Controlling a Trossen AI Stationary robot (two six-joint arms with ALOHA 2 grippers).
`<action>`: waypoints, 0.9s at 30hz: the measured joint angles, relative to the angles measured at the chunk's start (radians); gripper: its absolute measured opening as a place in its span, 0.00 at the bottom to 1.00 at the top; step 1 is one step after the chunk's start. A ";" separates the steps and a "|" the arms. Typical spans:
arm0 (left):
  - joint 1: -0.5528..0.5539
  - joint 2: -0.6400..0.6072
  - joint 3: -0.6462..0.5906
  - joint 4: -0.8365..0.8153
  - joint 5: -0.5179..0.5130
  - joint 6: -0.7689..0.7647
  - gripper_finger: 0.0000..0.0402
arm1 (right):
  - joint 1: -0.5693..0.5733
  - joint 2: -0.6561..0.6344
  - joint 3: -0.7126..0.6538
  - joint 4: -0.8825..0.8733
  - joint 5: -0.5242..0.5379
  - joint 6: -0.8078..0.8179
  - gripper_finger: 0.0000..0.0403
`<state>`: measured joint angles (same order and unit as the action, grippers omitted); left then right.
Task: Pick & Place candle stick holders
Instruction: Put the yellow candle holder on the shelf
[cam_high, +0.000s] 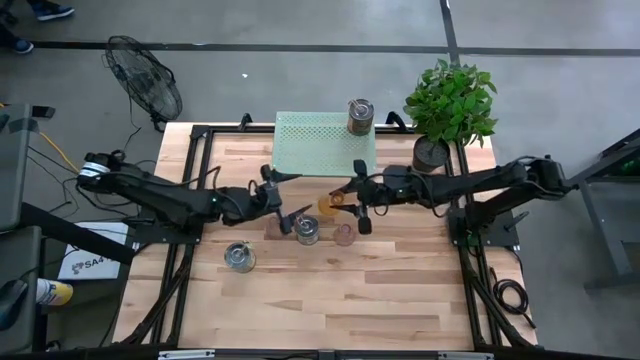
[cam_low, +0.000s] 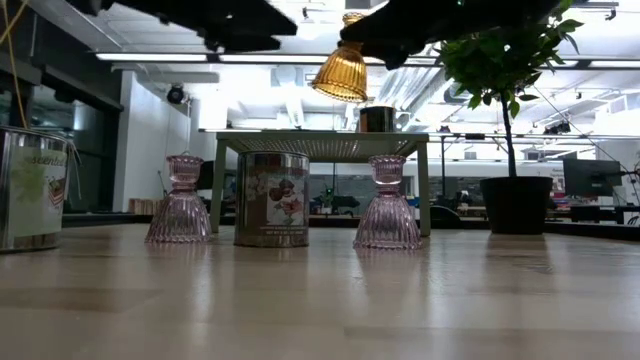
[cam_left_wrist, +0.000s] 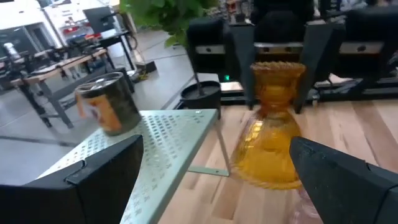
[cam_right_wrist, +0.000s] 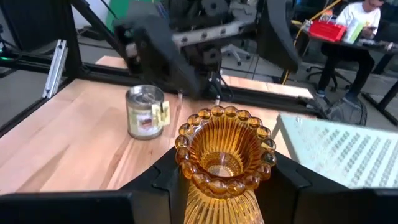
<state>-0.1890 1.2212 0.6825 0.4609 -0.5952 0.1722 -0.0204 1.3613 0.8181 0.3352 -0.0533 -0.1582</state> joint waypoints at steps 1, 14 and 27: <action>0.000 0.009 0.009 -0.001 0.003 0.005 0.99 | 0.000 0.006 0.012 0.001 0.000 -0.005 0.34; 0.065 0.097 0.059 -0.010 0.156 -0.050 0.99 | -0.003 0.138 0.138 -0.008 -0.018 -0.078 0.34; 0.066 0.129 0.059 0.002 0.188 -0.098 0.99 | -0.019 0.146 0.171 0.001 -0.050 -0.086 0.34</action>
<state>-0.1234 1.3501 0.7417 0.4631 -0.4068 0.0742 -0.0399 1.5074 0.9894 0.3367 -0.1030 -0.2437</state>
